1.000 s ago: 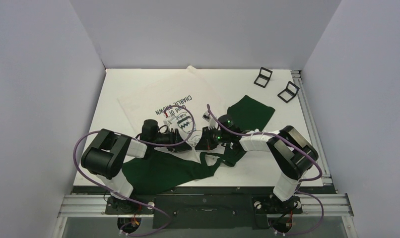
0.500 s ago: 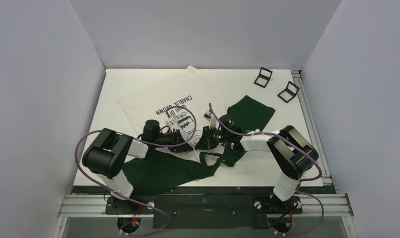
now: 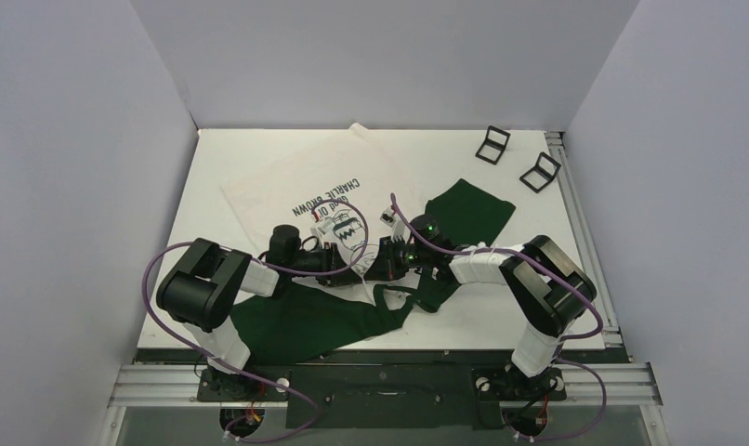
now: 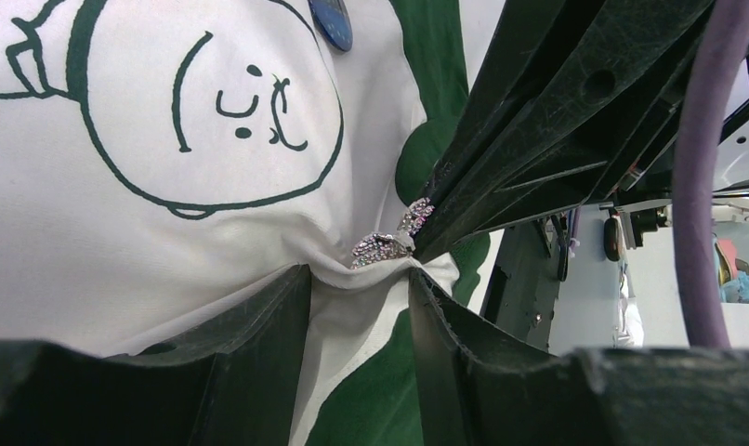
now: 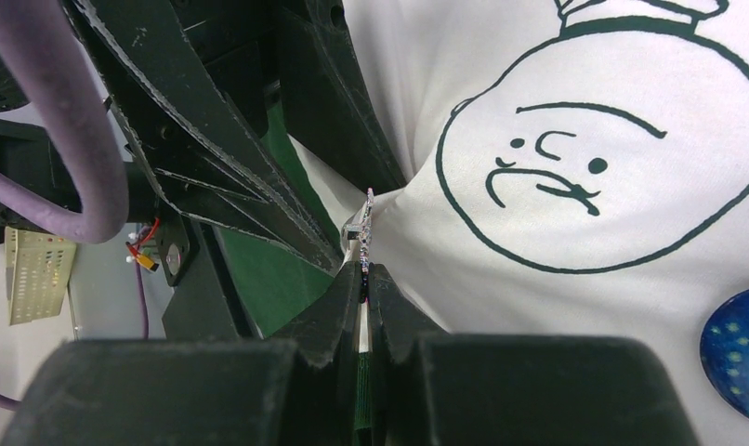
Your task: Remove the brooch from the garment
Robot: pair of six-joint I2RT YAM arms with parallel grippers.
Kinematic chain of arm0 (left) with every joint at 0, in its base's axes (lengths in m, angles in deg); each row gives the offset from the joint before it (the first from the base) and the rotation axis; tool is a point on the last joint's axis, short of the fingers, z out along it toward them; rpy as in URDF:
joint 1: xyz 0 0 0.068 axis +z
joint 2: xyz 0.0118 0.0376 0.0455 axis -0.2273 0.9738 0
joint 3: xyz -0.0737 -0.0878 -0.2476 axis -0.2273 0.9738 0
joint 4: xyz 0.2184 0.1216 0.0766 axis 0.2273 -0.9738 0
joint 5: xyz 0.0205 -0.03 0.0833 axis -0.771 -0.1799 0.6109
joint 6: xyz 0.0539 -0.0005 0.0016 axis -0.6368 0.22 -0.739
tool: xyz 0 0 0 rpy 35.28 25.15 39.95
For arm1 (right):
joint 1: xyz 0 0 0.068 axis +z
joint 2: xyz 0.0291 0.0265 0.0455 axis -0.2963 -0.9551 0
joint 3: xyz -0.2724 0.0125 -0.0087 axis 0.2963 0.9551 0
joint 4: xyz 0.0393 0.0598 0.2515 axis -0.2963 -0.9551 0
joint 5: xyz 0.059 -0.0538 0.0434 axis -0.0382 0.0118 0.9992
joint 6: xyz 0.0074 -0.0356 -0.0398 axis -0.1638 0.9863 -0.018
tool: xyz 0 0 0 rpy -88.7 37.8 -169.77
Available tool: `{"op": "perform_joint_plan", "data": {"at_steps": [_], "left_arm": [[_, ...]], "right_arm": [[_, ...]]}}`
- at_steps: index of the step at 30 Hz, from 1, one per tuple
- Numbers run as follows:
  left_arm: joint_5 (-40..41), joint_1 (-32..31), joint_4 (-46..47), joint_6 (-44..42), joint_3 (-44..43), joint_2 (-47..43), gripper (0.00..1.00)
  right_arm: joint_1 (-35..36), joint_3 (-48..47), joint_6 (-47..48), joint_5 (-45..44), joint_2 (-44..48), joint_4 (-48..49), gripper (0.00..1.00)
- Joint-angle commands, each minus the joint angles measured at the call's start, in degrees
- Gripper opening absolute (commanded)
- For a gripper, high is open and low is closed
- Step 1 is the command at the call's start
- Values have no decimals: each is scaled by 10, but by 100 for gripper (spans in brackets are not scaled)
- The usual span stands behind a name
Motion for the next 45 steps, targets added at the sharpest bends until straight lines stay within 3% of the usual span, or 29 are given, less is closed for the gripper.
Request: {"op": "perform_joint_plan", "data": {"at_steps": [1, 12, 26, 35, 38, 45], "left_arm": [[-18, -4, 29, 3, -18, 8, 39], [-28, -1, 52, 21, -16, 15, 44], [-21, 3, 29, 21, -28, 31, 24], [-21, 3, 1, 14, -40, 37, 16], [-22, 3, -4, 12, -41, 37, 16], [-22, 3, -14, 3, -41, 30, 28]], "right_arm": [[8, 1, 12, 19, 13, 50, 0], [11, 0, 21, 19, 15, 45, 0], [17, 9, 21, 31, 25, 61, 0], [16, 15, 19, 30, 32, 69, 0], [13, 16, 20, 27, 33, 68, 0], [6, 5, 63, -18, 38, 15, 0]]}}
